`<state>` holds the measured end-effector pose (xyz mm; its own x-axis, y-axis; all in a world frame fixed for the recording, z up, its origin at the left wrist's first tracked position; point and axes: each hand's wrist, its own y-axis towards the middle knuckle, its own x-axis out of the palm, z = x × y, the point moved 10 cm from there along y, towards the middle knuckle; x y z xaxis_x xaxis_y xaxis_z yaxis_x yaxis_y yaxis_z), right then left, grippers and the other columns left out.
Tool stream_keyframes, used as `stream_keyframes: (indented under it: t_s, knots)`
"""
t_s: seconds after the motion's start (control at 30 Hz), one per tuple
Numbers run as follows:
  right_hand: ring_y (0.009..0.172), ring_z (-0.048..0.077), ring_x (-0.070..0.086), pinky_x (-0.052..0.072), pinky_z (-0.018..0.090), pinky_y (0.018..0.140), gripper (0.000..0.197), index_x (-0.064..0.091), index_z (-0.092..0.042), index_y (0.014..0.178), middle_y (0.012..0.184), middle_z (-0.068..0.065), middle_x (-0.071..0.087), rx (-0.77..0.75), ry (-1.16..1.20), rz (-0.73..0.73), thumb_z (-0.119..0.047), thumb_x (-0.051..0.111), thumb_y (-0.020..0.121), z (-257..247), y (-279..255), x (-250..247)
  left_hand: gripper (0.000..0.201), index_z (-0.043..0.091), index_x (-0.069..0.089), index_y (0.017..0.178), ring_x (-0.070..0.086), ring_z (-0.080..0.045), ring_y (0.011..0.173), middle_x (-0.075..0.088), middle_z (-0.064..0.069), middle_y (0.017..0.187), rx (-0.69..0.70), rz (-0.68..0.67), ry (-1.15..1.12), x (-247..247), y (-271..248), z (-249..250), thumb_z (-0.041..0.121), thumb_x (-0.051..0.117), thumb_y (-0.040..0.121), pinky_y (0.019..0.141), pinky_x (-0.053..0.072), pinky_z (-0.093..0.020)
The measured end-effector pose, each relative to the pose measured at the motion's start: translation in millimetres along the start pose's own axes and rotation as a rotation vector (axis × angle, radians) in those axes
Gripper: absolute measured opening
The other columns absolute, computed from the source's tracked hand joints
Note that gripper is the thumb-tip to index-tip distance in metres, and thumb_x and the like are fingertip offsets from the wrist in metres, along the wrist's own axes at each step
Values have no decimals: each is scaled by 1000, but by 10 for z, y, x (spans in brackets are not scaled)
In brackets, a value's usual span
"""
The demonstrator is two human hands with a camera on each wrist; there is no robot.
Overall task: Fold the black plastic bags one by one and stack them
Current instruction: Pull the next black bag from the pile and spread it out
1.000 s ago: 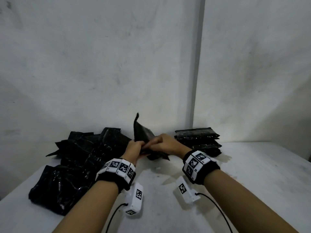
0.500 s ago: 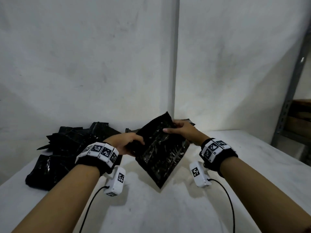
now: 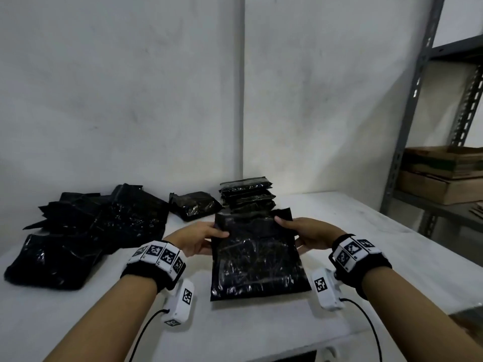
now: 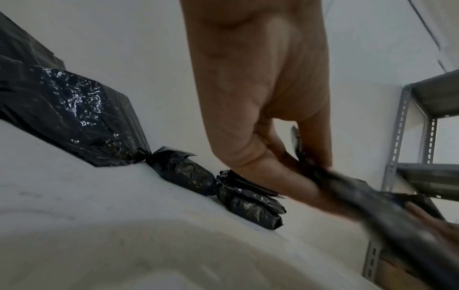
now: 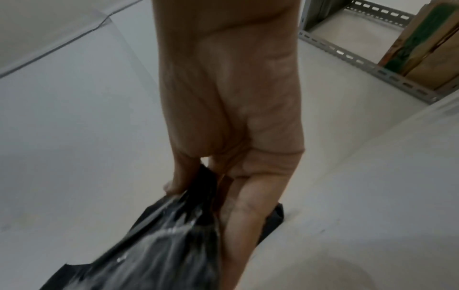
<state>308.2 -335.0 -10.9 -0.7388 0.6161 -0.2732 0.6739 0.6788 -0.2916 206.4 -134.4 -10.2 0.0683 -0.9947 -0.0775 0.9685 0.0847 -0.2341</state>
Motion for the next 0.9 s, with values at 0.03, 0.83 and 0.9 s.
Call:
stream_keyframes:
  t_s: [0.03,0.83,0.9]
  knots:
    - [75,21,70,60,35,69,48,64,-8,116,108,6,70,30,-12,-7,-49,56,92,95,-29,-12,29,8,63,116,68,-22,88,69,-12,110,-35,-10,45,42,3,-75,7,64,88,72,59,-29]
    - [51,6,57,56,21,65,23,58,-7,66,55,1,55,-24,2,190,-4,73,82,457,-19,-381,19,-1,67,101,69,-13,68,69,-12,88,93,208,-52,-124,133,-311,-8,64,83,62,57,-19]
    - [49,5,53,56,20,63,24,55,-8,69,54,0,51,-27,22,234,-5,75,81,456,-32,-424,21,-1,67,102,68,-14,71,69,-12,89,111,243,-43,-166,128,-289,-8,64,83,62,57,-18]
